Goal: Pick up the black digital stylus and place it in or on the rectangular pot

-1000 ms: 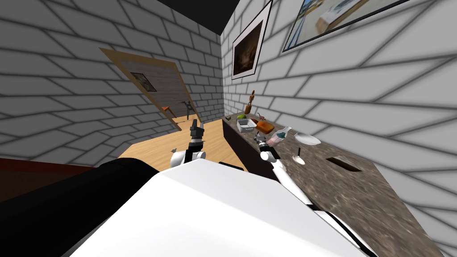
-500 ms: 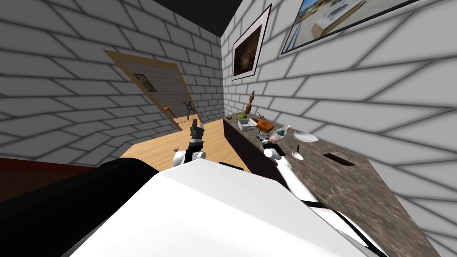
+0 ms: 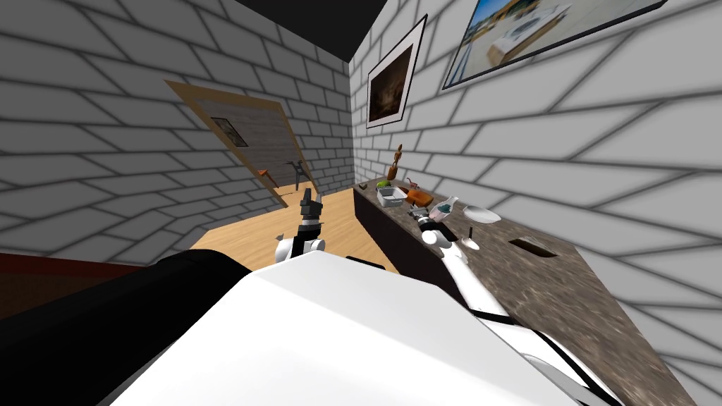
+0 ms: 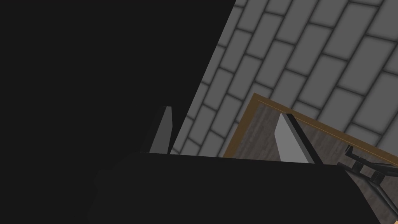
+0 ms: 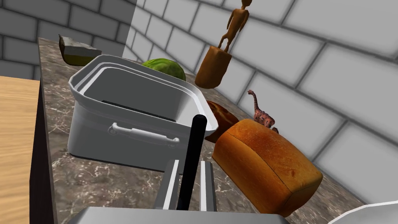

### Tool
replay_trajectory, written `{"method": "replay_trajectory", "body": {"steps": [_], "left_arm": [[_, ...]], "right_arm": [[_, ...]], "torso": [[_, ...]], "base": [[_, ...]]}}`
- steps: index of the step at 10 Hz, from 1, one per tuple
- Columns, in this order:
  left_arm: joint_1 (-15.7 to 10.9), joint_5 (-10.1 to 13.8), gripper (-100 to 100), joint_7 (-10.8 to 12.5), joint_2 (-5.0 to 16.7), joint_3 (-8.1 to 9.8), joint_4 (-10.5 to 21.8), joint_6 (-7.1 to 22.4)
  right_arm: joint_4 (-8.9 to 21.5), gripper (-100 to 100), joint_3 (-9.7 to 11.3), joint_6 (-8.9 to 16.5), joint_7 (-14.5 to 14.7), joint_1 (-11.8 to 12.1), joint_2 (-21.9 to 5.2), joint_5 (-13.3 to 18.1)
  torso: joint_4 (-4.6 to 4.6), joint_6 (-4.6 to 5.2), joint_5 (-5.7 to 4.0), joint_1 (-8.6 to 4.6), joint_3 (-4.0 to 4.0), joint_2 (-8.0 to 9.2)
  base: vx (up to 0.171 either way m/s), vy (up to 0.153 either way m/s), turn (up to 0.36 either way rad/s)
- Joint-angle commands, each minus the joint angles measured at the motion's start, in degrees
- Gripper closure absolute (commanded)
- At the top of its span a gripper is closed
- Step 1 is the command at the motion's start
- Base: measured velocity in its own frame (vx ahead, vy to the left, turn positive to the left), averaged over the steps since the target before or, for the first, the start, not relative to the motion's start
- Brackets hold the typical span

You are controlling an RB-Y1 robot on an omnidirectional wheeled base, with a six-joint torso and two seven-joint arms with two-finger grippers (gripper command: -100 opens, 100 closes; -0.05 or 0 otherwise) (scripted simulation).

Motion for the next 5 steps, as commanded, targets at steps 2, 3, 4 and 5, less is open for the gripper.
{"method": "replay_trajectory", "body": {"steps": [2,3,4,5], "left_arm": [[0.0,0.0,0,0.0,0.0,0.0,0.0,0.0],[0.0,0.0,0,0.0,0.0,0.0,0.0,0.0],[0.0,0.0,0,0.0,0.0,0.0,0.0,0.0],[0.0,0.0,0,0.0,0.0,0.0,0.0,0.0]], "right_arm": [[0.3,100,-1.5,3.3,-0.6,-2.3,-0.7,-1.6],[0.3,100,-1.8,4.1,-1.1,-2.8,-0.9,-2.2],[0.3,100,-2.3,5.7,-2.2,-3.9,-1.3,-3.8],[0.3,100,-2.5,6.4,-2.9,-4.5,-1.4,-4.6]], "torso": [[-0.02,-0.03,0.01,0.05,-0.05,-0.09],[-0.05,-0.04,0.03,0.1,-0.15,-0.27],[-0.09,-0.08,0.05,0.21,-0.24,-0.42],[-0.12,-0.09,0.07,0.28,-0.36,-0.65]], "base": [[0.051,0.075,-0.041],[0.11,0.101,-0.044],[0.165,0.116,-0.059],[0.208,0.121,-0.061]]}}
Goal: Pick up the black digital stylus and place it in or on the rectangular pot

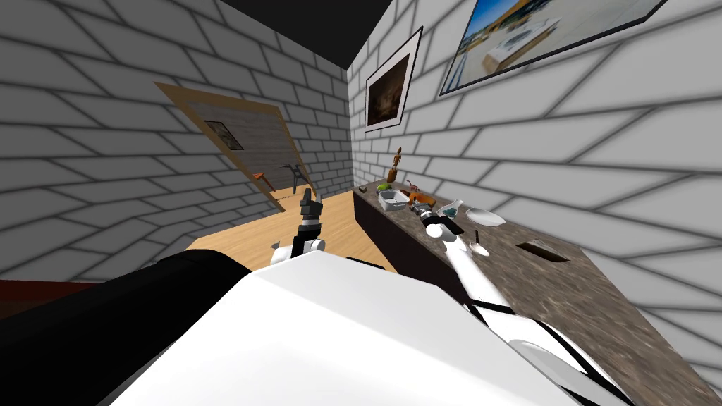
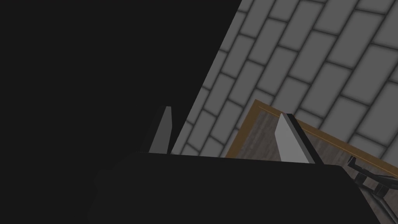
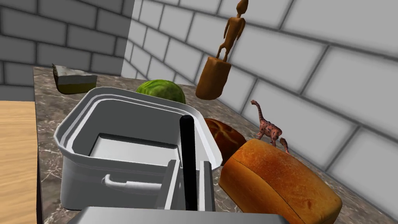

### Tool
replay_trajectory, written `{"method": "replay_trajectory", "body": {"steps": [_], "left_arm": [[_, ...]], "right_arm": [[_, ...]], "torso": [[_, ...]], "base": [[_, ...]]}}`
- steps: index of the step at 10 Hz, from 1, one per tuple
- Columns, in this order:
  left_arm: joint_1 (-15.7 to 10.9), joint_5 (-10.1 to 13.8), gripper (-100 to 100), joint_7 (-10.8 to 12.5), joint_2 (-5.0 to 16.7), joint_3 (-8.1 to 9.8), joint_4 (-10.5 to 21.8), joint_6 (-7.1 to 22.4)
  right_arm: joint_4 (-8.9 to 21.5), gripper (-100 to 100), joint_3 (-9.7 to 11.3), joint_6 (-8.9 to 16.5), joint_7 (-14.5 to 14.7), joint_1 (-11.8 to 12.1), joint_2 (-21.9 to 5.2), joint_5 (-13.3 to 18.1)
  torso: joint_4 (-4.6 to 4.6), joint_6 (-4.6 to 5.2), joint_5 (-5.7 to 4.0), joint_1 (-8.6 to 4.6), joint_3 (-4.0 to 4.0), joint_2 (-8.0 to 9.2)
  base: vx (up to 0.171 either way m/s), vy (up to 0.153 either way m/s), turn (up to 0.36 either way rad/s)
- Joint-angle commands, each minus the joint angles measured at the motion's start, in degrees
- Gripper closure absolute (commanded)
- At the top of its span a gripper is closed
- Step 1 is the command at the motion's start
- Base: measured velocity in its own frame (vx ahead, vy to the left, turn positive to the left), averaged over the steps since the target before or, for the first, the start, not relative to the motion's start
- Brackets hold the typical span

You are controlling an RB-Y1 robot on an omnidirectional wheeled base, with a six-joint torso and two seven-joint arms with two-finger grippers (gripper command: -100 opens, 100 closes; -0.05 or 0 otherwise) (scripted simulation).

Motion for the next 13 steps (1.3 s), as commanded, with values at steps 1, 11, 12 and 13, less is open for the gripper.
{"method": "replay_trajectory", "body": {"steps": [1,11,12,13], "left_arm": [[0.0,0.0,0,0.0,0.0,0.0,0.0,0.0],[0.0,0.0,0,0.0,0.0,0.0,0.0,0.0],[0.0,0.0,0,0.0,0.0,0.0,0.0,0.0],[0.0,0.0,0,0.0,0.0,0.01,0.0,0.0]], "right_arm": [[-0.1,100,-0.5,1.4,-1.3,-0.9,-0.2,-1.5],[1.5,100,-1.2,6.4,-7.8,-5.9,-1.4,-9.4],[1.5,-100,-1.2,6.4,-7.9,-6.0,-1.4,-9.6],[1.4,-100,-1.2,6.4,-7.9,-6.0,-1.4,-9.6]], "torso": [[0.0,0.0,0.0,0.0,0.0,0.0],[-0.11,-0.02,-0.25,-0.3,-0.11,-0.09],[-0.1,0.03,-0.34,-0.57,0.03,0.21],[-0.04,0.06,-0.39,-0.74,0.18,0.46]], "base": [[0.197,0.12,-0.04],[0.162,0.102,-0.043],[0.016,0.01,0.005],[0.008,0.005,0.0]]}}
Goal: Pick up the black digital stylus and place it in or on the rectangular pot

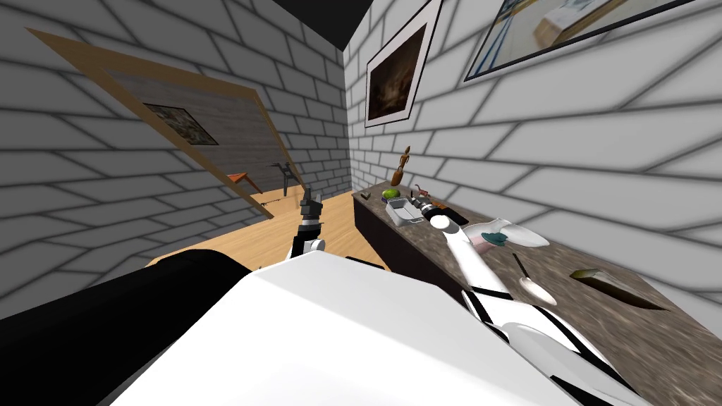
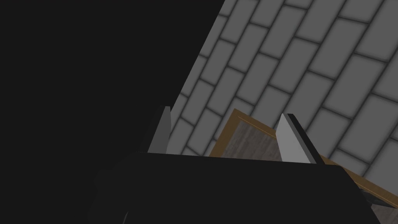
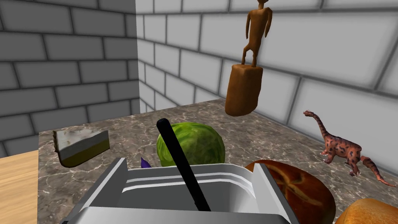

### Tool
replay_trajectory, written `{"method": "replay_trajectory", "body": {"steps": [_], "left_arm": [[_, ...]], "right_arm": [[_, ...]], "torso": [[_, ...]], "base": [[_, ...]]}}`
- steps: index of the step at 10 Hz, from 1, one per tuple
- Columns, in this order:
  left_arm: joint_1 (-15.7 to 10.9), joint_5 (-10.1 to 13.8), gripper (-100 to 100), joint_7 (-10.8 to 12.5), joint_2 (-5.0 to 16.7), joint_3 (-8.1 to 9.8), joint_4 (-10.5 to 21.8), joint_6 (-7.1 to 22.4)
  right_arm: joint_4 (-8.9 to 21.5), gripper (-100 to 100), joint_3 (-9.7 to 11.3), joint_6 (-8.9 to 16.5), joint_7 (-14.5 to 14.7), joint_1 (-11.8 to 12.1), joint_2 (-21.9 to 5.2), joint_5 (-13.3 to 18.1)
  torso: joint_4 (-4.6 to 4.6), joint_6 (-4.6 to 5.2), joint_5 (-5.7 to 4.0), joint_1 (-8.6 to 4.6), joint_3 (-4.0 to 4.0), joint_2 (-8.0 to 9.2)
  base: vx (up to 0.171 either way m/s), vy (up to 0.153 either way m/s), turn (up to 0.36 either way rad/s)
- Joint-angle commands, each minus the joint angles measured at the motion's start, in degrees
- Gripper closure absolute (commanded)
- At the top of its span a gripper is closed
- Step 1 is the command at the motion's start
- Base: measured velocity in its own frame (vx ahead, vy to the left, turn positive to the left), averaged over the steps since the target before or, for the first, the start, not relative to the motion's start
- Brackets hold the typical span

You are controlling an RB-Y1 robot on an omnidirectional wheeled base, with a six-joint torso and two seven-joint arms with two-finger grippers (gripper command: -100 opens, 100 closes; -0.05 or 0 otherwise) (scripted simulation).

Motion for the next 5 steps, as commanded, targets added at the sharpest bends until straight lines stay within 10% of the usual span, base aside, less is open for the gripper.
{"method": "replay_trajectory", "body": {"steps": [1,3,4,5], "left_arm": [[0.0,0.0,0,0.0,0.0,0.0,0.0,0.0],[0.0,0.0,0,0.0,0.0,0.0,0.0,0.0],[0.0,0.0,0,0.0,0.0,0.0,0.0,0.0],[0.0,0.0,0,0.0,0.0,0.0,0.0,0.0]], "right_arm": [[0.0,-100,0.0,0.0,0.0,0.0,0.0,0.0],[0.0,-100,0.0,0.0,0.0,0.0,0.0,0.0],[0.0,0,0.0,0.0,0.0,0.0,0.0,0.0],[-0.8,-100,-0.4,1.2,-1.0,-0.6,-1.7,-0.7]], "torso": [[0.0,0.0,0.0,0.0,0.0,0.0],[0.02,0.0,-0.01,-0.03,0.05,0.07],[0.02,0.0,-0.01,-0.03,0.05,0.09],[0.02,0.0,-0.01,-0.04,0.06,0.09]], "base": [[0.0,0.0,0.0],[0.0,0.0,0.0],[0.0,0.0,0.0],[0.002,0.032,-0.071]]}}
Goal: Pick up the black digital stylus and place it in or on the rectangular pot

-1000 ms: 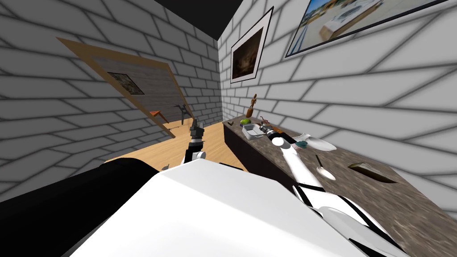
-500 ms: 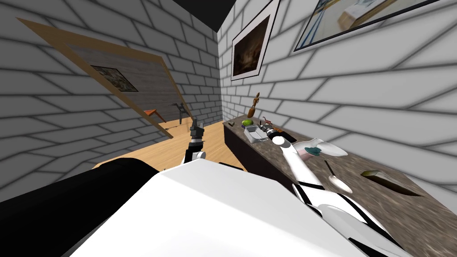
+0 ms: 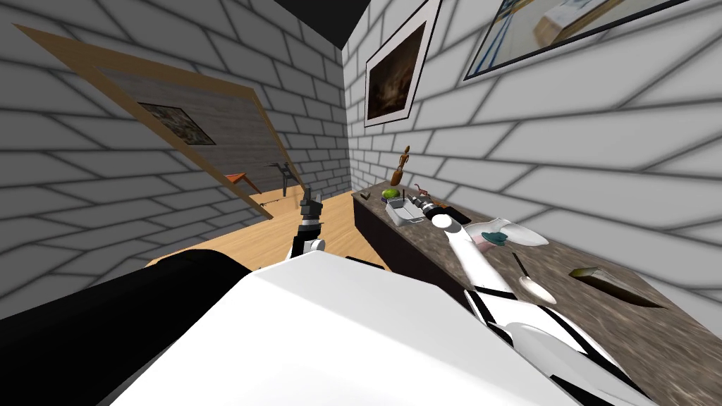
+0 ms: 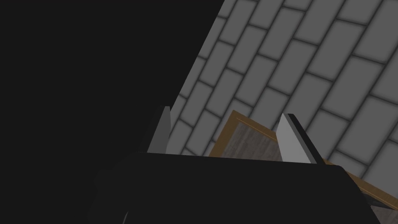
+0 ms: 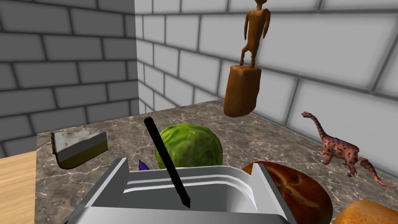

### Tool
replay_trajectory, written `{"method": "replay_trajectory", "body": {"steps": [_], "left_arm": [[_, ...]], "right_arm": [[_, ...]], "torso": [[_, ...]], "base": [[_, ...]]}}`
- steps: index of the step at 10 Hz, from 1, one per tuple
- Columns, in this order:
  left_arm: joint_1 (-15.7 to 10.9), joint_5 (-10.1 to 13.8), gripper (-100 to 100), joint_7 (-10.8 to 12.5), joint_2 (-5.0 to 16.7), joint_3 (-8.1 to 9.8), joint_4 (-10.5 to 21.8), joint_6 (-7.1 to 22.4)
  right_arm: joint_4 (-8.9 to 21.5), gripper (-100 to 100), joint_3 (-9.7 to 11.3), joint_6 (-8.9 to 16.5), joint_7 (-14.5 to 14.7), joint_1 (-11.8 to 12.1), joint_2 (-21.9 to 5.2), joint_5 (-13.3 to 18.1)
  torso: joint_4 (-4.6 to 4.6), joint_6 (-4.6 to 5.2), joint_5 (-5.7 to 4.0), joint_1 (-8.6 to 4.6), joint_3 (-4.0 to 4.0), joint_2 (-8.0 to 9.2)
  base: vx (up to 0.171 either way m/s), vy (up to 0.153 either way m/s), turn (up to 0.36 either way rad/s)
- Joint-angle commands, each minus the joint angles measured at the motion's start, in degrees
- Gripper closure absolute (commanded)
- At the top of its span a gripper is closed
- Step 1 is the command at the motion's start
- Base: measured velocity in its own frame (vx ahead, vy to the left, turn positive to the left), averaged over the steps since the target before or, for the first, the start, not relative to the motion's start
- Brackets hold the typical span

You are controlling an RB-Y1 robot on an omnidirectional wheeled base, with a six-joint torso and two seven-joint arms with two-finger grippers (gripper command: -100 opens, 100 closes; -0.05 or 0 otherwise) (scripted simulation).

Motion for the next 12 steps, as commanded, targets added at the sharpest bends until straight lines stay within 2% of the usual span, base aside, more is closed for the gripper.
{"method": "replay_trajectory", "body": {"steps": [1,5,6,7,12], "left_arm": [[0.0,0.0,0,0.0,0.0,0.0,0.0,0.0],[0.0,0.0,0,0.0,0.0,-0.01,0.0,0.0],[0.0,0.0,0,0.0,0.0,-0.01,0.0,0.0],[0.0,0.0,0,0.0,0.0,0.0,0.0,0.0],[0.0,0.0,0,0.0,0.0,0.0,0.0,0.0]], "right_arm": [[-1.2,-100,-0.9,1.7,-1.4,-0.3,-1.2,0.2],[-3.9,-100,-2.3,5.9,-4.8,-2.5,-7.1,-2.4],[-3.5,-100,-2.1,5.2,-4.4,-2.2,-5.8,-1.4],[-3.6,0,-2.2,5.5,-4.7,-2.3,-5.9,-1.3],[-3.6,0,-2.2,5.4,-4.7,-2.3,-5.9,-1.3]], "torso": [[0.0,0.0,0.0,0.0,0.0,0.0],[0.0,-0.02,0.07,0.28,-0.01,-0.01],[0.0,-0.02,0.07,0.28,0.01,0.01],[-0.01,-0.04,0.03,0.11,0.0,0.01],[-0.01,-0.03,-0.03,-0.1,-0.01,0.0]], "base": [[0.005,0.056,-0.076],[0.004,0.09,-0.077],[-0.002,0.041,-0.021],[0.0,0.008,0.003],[0.0,0.0,0.0]]}}
